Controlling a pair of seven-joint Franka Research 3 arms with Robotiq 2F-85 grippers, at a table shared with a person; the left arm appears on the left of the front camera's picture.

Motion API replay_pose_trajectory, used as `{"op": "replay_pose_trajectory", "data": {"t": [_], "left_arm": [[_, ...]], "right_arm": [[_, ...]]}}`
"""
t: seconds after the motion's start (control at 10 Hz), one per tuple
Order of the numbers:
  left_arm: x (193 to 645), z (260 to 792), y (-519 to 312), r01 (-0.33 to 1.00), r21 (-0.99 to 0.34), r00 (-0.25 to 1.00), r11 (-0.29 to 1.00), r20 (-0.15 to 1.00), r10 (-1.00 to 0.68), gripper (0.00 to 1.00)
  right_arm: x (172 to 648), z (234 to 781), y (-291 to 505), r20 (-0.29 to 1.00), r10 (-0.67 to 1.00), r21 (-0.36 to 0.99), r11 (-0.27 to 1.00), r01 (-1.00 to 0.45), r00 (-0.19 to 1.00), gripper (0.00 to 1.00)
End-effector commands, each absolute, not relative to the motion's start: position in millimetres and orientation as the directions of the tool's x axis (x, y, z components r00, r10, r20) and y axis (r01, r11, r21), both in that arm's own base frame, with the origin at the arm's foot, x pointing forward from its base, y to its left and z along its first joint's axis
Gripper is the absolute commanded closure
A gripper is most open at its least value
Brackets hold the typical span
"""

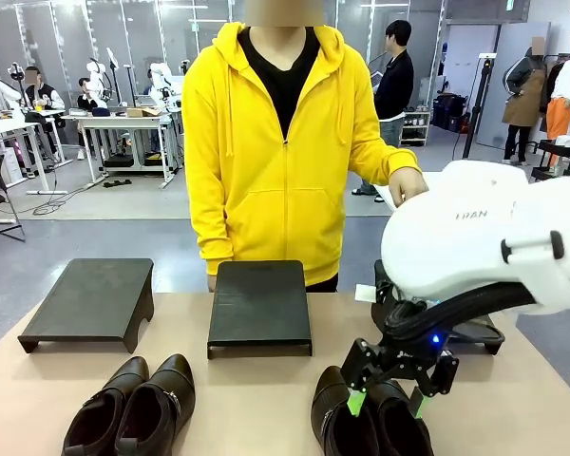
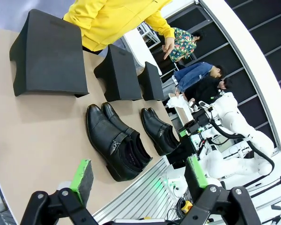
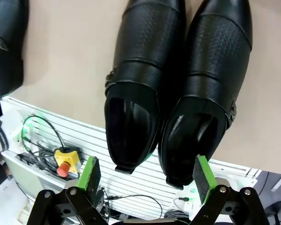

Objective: Place the shoes on the stand as instructed by the person.
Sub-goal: Pick up one pair of Shoes and place it on the Shoes Stand indicated by the person.

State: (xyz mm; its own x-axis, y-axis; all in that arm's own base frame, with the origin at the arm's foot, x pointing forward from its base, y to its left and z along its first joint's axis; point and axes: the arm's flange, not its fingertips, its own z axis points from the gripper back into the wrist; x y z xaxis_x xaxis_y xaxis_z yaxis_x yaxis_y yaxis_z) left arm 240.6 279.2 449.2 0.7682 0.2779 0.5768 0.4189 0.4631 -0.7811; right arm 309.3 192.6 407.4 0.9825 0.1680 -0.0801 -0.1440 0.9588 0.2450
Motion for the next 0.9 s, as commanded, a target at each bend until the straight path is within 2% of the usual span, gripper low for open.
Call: {"op": "replay_pose_trajectory", "data": {"t": [0.0, 0.4, 0.8], "left_arm": [[240, 449, 280, 0.422, -0.781, 0.766, 0.461, 0.579, 0.28, 0.0], [240, 449, 280, 0.422, -0.781, 0.766, 0.461, 0.579, 0.28, 0.0], [240, 449, 280, 0.422, -0.781, 0.766, 0.461, 0.579, 0.28, 0.0]], "right_arm": [[276, 375, 186, -0.081, 0.141, 0.191, 0.974, -0.123, 0.987, 0.0], [272, 349, 188, -0.051, 0.092, 0.155, 0.984, -0.083, 0.994, 0.0], [263, 327, 189, -0.074, 0.101, 0.099, 0.991, -0.094, 0.992, 0.0]]}}
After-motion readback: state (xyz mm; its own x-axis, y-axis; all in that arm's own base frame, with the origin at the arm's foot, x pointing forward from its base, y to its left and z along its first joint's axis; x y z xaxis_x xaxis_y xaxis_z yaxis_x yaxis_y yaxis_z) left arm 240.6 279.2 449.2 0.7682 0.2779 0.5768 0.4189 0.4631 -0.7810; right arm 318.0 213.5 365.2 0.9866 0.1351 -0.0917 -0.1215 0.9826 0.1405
